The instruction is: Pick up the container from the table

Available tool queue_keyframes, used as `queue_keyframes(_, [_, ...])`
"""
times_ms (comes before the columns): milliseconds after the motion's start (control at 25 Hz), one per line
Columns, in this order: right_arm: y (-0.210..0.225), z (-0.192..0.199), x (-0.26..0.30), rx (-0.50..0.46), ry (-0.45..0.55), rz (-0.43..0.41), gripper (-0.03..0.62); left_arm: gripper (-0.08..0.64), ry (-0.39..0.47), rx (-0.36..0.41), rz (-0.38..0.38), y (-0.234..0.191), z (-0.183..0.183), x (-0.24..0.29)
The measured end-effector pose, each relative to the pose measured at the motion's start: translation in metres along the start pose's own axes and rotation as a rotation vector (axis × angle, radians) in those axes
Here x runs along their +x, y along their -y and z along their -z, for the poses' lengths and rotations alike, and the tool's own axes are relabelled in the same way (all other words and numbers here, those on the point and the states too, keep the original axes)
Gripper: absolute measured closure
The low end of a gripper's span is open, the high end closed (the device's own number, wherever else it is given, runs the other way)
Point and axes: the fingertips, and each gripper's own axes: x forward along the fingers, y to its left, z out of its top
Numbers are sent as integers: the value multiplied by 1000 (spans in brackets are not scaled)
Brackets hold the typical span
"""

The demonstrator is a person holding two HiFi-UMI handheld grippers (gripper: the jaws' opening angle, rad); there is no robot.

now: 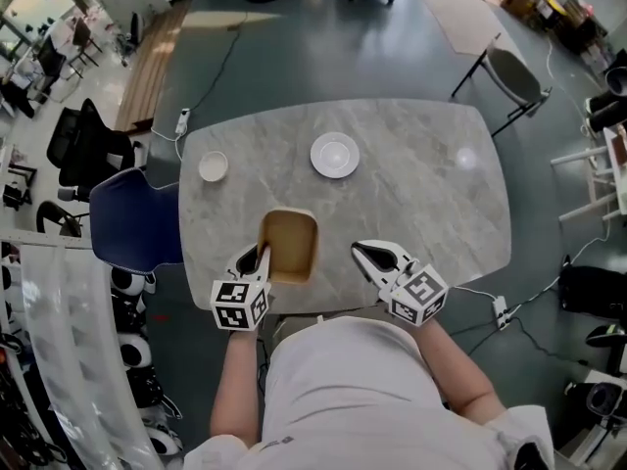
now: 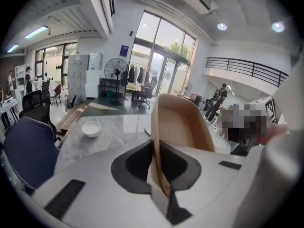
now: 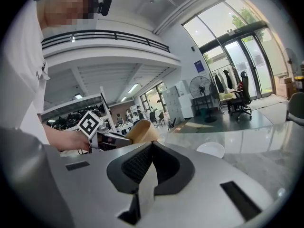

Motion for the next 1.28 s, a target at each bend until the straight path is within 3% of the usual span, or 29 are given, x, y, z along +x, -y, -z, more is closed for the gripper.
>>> queue_keyframes(400, [-36, -47, 36, -81, 63, -103, 580, 534, 235, 27, -75, -19, -51, -73])
queue_keyframes(720, [-63, -76, 51, -155, 109, -154, 581, 551, 359, 121, -169, -24, -73, -121])
queue_keyframes(1040, [-80, -94, 50, -251, 133, -154, 581, 552, 428, 148, -245, -29, -82, -143])
queue_keyframes(1280, [-86, -98, 45, -304, 142, -145, 581, 555, 446, 158, -243, -27, -84, -142])
